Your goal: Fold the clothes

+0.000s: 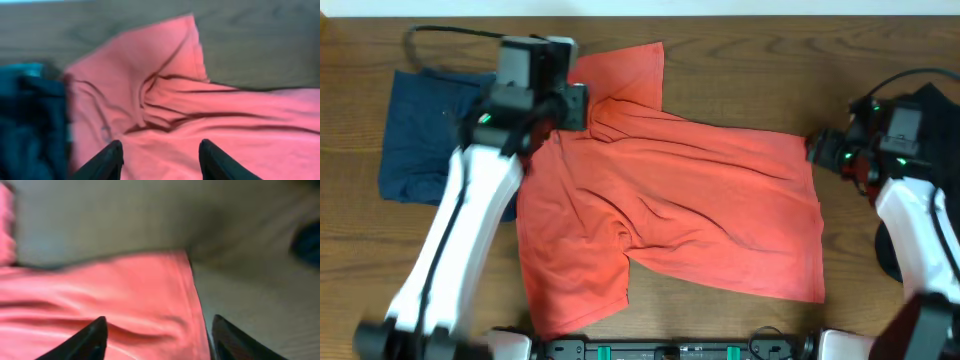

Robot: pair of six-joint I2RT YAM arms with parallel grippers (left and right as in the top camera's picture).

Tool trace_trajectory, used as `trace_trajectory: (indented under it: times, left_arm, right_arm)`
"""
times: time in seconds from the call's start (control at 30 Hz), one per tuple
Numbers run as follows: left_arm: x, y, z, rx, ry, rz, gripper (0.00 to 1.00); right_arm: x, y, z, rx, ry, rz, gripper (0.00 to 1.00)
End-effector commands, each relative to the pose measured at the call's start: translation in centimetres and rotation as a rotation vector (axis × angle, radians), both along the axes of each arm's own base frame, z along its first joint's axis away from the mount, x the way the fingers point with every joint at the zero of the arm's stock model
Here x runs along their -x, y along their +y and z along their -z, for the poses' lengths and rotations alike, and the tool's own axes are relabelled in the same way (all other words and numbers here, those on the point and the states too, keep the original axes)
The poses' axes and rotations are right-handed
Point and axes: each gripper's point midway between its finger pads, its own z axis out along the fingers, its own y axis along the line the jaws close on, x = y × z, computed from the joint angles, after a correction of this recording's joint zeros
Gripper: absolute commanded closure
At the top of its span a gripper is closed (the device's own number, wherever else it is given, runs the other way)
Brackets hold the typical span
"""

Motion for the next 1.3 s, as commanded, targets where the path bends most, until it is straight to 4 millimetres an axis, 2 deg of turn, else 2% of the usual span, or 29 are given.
trace_trajectory:
  times: [0.0, 0.07, 0.2, 0.37, 0.5, 0.6, 0.67, 0.8, 0.87, 0.93, 1.03, 1.1, 1.17, 1.2, 1.27]
  left_arm:
    - [1.6, 1.2, -2.0, -0.052, -0.033, -0.013, 0.49]
    - [3.0, 1.1, -1.8, -0.051, 0.005, -0.002, 0.49]
    - [6.2, -0.1, 0.4, -0.049, 0.152, 0.057, 0.48]
    - [9.5, -2.7, 3.3, -0.042, 0.305, 0.161, 0.43]
    - [11.0, -4.5, 5.5, -0.072, 0.374, 0.225, 0.40]
    - [11.4, -5.6, 6.5, -0.087, 0.400, 0.261, 0.40]
    - [11.5, -6.3, 7.0, -0.094, 0.414, 0.281, 0.40]
    - [11.8, -7.4, 8.0, -0.110, 0.439, 0.311, 0.40]
    - [11.8, -7.7, 8.3, -0.114, 0.446, 0.320, 0.40]
    - [11.9, -7.9, 8.5, -0.117, 0.452, 0.325, 0.40]
    - [11.9, -7.9, 8.6, -0.118, 0.453, 0.325, 0.40]
    - [11.9, -7.9, 8.6, -0.118, 0.454, 0.325, 0.40]
    - [11.9, -7.9, 8.6, -0.118, 0.453, 0.325, 0.39]
    - [11.9, -7.9, 8.6, -0.118, 0.453, 0.325, 0.39]
    - [11.7, -7.9, 8.5, -0.116, 0.446, 0.325, 0.40]
  right_arm:
    - [-0.6, 0.0, -2.3, -0.010, -0.063, 0.001, 0.38]
    - [-0.5, 0.2, -1.1, -0.018, -0.026, -0.005, 0.35]
    - [0.7, 1.7, 3.0, -0.031, 0.130, -0.032, 0.22]
    - [1.9, 1.2, 7.6, 0.043, 0.290, 0.009, 0.21]
    - [1.9, 0.9, 10.2, 0.051, 0.345, 0.014, 0.30]
    - [2.7, 1.1, 12.1, 0.035, 0.410, 0.027, 0.40]
    - [3.5, 1.3, 13.1, 0.015, 0.458, 0.033, 0.51]
    - [5.4, 2.2, 14.5, -0.022, 0.557, 0.017, 0.55]
    - [6.3, 2.4, 14.6, -0.031, 0.591, 0.012, 0.69]
    - [7.2, 2.5, 14.3, -0.035, 0.625, 0.011, 0.77]
    - [9.3, 2.8, 13.1, -0.042, 0.691, 0.008, 0.83]
    - [11.0, 3.1, 11.7, -0.038, 0.731, -0.019, 0.83]
    - [12.0, 3.4, 10.0, -0.022, 0.733, -0.051, 0.79]
    - [12.1, 3.4, 9.3, -0.011, 0.714, -0.053, 0.73]
    - [11.2, 3.0, 7.6, 0.014, 0.631, -0.043, 0.49]
